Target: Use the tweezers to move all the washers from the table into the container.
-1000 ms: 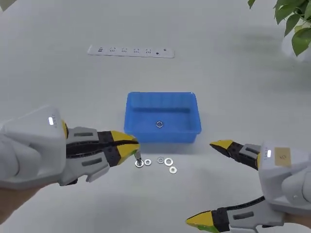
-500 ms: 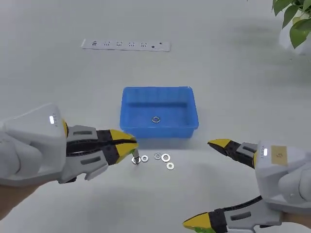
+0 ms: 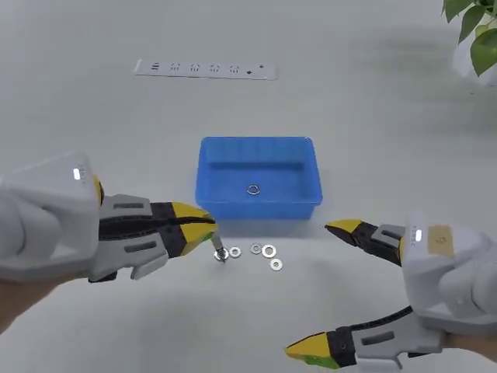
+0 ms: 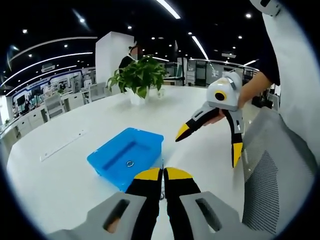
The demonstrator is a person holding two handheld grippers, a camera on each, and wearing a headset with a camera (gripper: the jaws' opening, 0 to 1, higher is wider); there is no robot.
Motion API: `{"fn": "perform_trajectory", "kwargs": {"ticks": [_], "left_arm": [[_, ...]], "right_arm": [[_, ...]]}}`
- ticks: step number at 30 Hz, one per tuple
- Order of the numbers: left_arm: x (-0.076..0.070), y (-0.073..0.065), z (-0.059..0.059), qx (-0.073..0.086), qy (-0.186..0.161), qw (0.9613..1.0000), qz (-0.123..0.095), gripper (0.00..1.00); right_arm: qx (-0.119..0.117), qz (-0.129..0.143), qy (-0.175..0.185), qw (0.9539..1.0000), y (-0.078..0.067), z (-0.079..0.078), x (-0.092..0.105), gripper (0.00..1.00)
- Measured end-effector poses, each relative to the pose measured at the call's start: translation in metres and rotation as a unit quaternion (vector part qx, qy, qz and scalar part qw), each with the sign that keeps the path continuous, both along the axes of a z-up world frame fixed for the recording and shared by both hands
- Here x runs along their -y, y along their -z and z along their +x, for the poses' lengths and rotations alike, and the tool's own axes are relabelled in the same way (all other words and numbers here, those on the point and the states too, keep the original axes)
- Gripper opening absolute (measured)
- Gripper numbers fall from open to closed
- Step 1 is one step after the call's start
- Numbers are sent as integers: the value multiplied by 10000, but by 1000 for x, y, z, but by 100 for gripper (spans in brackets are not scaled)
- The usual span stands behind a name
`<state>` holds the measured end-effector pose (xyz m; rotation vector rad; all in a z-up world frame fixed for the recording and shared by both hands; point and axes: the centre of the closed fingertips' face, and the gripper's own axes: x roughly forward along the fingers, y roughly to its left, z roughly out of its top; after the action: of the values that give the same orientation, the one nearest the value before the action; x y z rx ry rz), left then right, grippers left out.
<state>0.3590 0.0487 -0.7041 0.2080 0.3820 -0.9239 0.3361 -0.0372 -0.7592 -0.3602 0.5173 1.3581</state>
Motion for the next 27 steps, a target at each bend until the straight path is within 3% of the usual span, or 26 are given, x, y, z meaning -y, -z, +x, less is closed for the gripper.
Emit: {"fn": "perform_trajectory", "kwargs": {"ticks": [15,27], "left_arm": [[3,1,-6,-92,168,9998,37,5],[2,1,-6,-153,218,9996,70,5]], "right_arm": [[-101,167,-341,9992,-7,8,-31,75],[-100,119,-921,9956,0,8,-74,58]]}}
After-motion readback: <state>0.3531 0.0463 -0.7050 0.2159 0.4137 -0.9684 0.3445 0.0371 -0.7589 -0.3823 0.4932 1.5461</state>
